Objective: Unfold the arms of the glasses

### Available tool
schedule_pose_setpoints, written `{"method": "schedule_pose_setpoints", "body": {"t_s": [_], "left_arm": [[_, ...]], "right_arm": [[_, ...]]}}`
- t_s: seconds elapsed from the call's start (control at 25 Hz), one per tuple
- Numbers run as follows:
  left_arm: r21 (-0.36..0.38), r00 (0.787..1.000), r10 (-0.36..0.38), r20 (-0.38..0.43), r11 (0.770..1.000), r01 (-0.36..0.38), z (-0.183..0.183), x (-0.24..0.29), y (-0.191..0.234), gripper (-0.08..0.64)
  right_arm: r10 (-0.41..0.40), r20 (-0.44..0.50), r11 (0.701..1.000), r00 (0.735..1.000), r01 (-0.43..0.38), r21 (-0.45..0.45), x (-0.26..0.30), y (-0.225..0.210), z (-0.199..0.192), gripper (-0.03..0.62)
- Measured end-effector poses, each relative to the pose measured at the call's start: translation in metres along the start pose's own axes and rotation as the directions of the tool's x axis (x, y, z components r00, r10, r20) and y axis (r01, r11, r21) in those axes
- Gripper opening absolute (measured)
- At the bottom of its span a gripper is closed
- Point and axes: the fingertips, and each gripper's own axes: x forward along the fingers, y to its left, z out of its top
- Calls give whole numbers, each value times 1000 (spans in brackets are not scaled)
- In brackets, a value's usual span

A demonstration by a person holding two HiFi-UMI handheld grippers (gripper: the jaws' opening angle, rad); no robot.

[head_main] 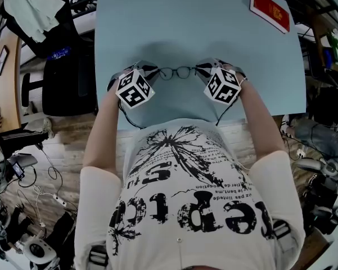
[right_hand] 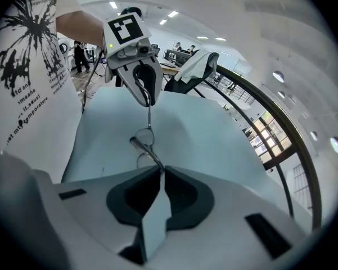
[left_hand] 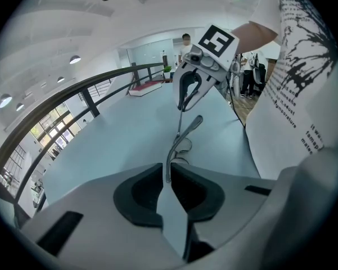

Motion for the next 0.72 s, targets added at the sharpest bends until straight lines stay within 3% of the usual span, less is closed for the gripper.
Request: {"method": "schedule_pose_setpoints", "body": {"t_s": [0.08, 0.2, 0.28, 0.48, 0.6, 0.72], "left_arm": [[-11, 1000, 0, 4, 1000, 0, 0, 0, -1, 94], [-37, 1000, 10, 18, 999, -9, -1, -2, -3, 103], [-54, 999, 29, 27, 998, -27, -2, -6, -5, 114], [-100, 991, 113, 68, 989, -106, -4, -28, -9, 115], [-156, 977, 176, 118, 975, -157, 3, -47, -14, 100], [-241, 947, 253, 200, 949, -203, 16, -70, -16, 41]], "right_arm": [[-6, -14, 1000, 1000, 7, 8, 1, 0, -1, 64], [-12, -7, 999, 1000, 12, 36, -2, 3, -3, 134], [-31, -4, 997, 1000, 31, 66, -5, 4, -6, 145], [-98, -2, 978, 995, 96, 186, -21, 8, -13, 119], [-157, 52, 941, 986, 134, 310, -40, 8, -8, 73], [-235, 135, 897, 963, 162, 411, -63, 6, 4, 38]]}}
